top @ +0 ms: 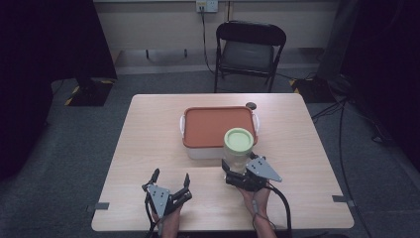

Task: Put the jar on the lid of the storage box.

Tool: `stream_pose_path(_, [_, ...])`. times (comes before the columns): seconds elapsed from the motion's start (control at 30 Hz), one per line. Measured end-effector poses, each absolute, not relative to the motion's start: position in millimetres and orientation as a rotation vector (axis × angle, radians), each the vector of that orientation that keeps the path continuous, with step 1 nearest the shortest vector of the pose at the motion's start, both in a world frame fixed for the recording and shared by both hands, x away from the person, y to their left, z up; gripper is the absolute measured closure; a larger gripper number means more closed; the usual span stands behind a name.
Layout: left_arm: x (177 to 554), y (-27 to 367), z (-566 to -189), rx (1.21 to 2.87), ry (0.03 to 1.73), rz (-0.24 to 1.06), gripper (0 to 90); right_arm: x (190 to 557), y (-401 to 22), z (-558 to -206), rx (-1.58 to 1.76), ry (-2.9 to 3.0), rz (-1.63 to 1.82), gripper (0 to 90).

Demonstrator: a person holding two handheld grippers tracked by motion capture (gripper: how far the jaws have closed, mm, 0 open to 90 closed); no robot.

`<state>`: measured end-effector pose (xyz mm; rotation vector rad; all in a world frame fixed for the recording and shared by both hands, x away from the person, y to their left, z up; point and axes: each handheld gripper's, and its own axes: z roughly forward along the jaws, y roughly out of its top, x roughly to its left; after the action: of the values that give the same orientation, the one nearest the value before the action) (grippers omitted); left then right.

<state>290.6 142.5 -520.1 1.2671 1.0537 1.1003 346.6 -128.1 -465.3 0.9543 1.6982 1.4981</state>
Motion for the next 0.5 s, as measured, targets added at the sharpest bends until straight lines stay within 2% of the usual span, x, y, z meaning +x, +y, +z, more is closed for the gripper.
stream_pose_path(0.5, [291, 143, -520, 1.267, 1.054, 1.100, 1.9, 356, -122, -440, 0.934, 1.702, 1.505, 11.1])
